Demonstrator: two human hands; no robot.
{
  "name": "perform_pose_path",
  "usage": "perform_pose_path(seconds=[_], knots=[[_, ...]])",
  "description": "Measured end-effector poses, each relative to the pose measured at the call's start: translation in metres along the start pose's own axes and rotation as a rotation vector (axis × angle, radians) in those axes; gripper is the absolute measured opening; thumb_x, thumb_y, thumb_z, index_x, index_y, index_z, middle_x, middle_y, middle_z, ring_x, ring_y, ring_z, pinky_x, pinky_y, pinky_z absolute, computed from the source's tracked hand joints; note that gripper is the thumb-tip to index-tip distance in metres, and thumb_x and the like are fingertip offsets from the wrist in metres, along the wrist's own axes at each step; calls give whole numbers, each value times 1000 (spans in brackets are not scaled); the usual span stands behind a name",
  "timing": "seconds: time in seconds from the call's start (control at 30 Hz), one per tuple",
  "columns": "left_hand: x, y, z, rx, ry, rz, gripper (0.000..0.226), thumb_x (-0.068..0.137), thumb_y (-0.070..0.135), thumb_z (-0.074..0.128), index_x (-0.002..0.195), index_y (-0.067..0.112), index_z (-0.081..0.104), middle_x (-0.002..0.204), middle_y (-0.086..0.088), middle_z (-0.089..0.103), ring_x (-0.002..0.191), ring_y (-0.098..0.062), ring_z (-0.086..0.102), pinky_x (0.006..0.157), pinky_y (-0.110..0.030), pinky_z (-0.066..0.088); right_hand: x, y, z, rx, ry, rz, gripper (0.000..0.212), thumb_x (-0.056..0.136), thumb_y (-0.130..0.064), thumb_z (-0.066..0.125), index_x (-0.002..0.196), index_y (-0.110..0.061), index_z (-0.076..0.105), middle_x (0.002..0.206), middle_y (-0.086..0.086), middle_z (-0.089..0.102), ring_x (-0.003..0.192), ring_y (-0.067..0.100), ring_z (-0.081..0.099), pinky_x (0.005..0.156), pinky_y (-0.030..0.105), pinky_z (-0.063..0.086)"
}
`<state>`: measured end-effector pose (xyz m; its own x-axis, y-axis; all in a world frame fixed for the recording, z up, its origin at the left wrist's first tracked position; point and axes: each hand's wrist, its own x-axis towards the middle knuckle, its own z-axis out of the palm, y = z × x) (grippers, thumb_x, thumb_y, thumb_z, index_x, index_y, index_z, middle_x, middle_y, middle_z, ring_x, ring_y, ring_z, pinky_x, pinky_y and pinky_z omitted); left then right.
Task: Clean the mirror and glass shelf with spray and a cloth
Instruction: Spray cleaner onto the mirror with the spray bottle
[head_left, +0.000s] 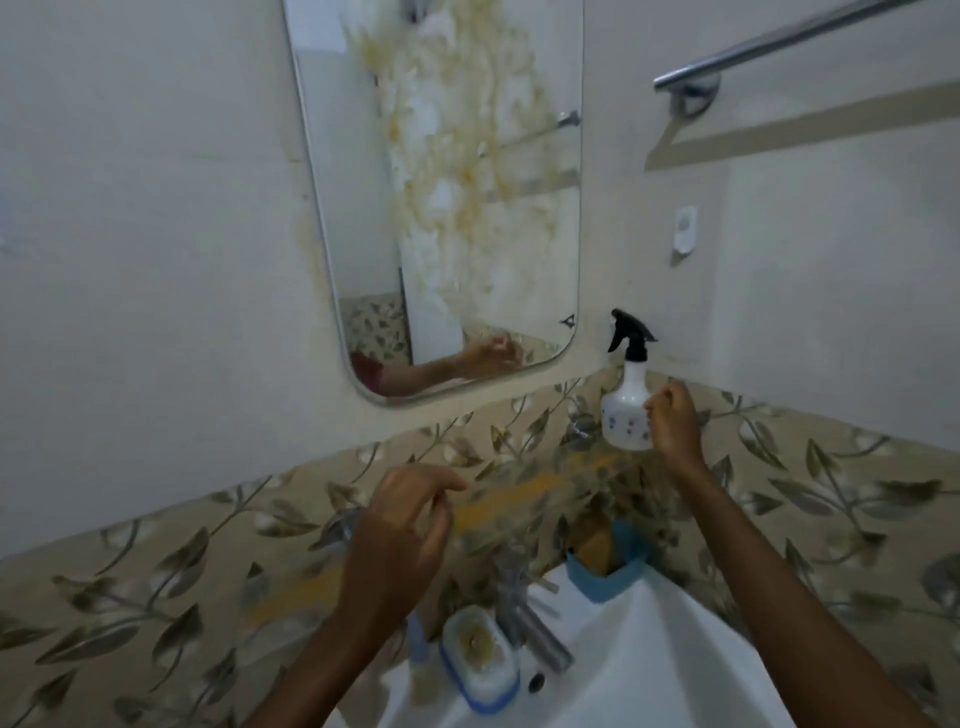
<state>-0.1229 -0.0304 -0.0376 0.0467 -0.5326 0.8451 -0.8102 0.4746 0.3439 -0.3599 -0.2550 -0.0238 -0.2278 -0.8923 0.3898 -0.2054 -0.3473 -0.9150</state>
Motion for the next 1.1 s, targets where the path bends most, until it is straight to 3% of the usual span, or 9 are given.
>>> perform_pose_path(seconds=[0.1, 0.23, 0.3, 0.37, 0.47, 0.57, 0.77, 0.93, 1.1], knots=[[18, -6, -1, 18, 58, -10, 21, 83, 10, 49, 88, 24, 64, 90, 15, 62, 91, 3, 55, 79, -14, 44, 46, 2, 2, -53, 83, 26, 35, 93, -10, 31, 61, -22, 26, 79, 6, 40, 77, 18, 38, 70, 31, 29], [36, -10, 1, 33, 71, -20, 22, 83, 15, 48, 88, 28, 64, 92, 17, 63, 93, 0, 58, 76, -21, 49, 81, 5, 8, -72, 108, 17, 40, 90, -12, 40, 53, -17, 25, 57, 3, 33, 64, 20, 37, 58, 31, 25], [41, -12, 4, 48, 68, -25, 21, 82, 18, 45, 87, 28, 64, 90, 14, 63, 92, 0, 58, 75, -21, 49, 90, 7, 11, -86, 104, -2, 36, 87, -14, 51, 57, -15, 32, 63, 7, 39, 66, 22, 41, 57, 31, 30], [44, -15, 6, 54, 76, -58, 22, 82, 13, 48, 86, 28, 64, 90, 11, 64, 92, -1, 57, 75, -23, 49, 93, 8, 15, -99, 52, 9, 16, 83, -18, 63, 79, -10, 50, 85, 11, 49, 79, 25, 49, 68, 36, 42], [48, -17, 10, 53, 77, -93, 25, 81, 9, 49, 85, 29, 64, 90, 12, 64, 92, -1, 57, 76, -25, 49, 100, 14, 24, -119, -82, 71, 37, 82, -15, 65, 115, -2, 55, 109, 15, 59, 95, 29, 55, 79, 37, 47], [50, -17, 11, 43, 58, -102, 24, 80, 10, 50, 85, 26, 66, 89, 13, 65, 92, -1, 58, 75, -24, 49, 103, 17, 28, -111, -114, 71, 26, 84, -10, 63, 106, 4, 61, 106, 26, 65, 88, 30, 58, 72, 31, 42], [54, -18, 7, 70, 79, -113, 22, 79, 10, 50, 83, 25, 67, 86, 13, 66, 92, 1, 56, 78, -11, 43, 91, 10, 19, -122, -20, 46, 39, 84, -16, 67, 117, 2, 58, 115, 25, 64, 102, 40, 59, 86, 46, 48], [67, -7, 13, 56, 69, -153, 30, 79, 17, 52, 87, 45, 56, 93, 23, 62, 98, 7, 52, 82, -2, 36, 67, -27, 5, -153, 25, -71, 37, 80, -29, 71, 107, -5, 62, 106, 21, 67, 95, 38, 61, 79, 42, 47], [82, 11, 33, 27, -69, -215, 54, 76, 29, 62, 121, 48, 40, 123, 22, 49, 118, 4, 43, 96, -17, 37, 34, -95, -10, -88, 18, -263, 36, 74, -34, 76, 102, -13, 67, 93, 9, 70, 84, 27, 62, 68, 30, 43]])
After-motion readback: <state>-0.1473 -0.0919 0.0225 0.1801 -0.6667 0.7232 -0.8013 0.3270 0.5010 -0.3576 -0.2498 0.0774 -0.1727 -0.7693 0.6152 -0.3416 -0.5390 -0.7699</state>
